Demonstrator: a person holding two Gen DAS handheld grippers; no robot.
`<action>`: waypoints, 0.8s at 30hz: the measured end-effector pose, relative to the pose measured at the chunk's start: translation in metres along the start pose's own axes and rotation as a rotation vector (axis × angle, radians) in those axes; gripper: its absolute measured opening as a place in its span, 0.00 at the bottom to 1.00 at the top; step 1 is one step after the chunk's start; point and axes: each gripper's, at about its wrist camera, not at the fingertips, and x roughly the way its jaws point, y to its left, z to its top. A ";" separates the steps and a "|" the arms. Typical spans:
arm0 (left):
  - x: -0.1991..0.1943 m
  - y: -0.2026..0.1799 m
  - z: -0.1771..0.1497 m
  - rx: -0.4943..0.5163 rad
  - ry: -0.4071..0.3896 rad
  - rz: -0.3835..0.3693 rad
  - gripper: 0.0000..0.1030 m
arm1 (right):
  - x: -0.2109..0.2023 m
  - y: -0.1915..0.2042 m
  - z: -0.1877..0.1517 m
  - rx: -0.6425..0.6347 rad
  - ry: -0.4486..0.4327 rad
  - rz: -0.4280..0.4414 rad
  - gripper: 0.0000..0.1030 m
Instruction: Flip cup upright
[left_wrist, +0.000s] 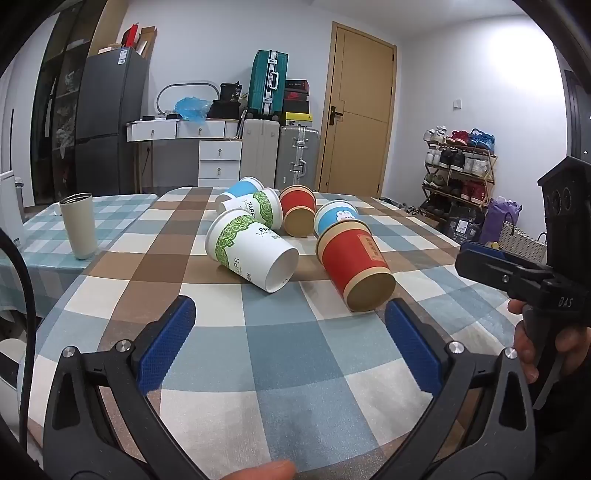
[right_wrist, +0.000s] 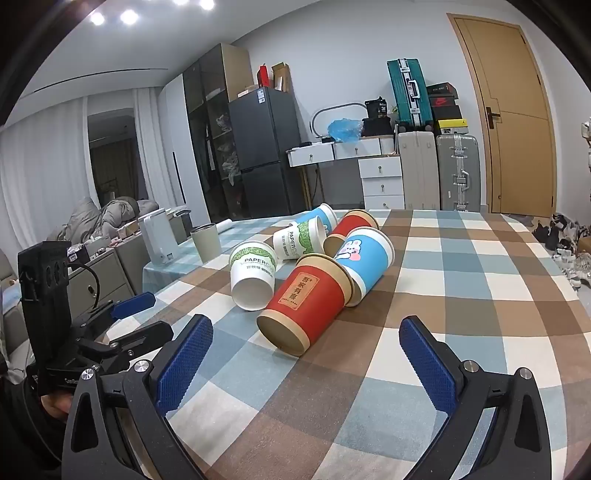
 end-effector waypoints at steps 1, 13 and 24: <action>0.000 0.000 0.000 -0.007 -0.002 -0.003 0.99 | 0.000 0.000 0.000 0.000 0.006 0.000 1.00; 0.001 0.001 0.000 -0.010 0.005 -0.002 0.99 | 0.000 0.000 0.000 -0.002 0.005 0.000 1.00; 0.000 0.001 0.000 -0.011 0.005 -0.002 0.99 | 0.000 0.000 0.000 -0.002 0.006 -0.001 1.00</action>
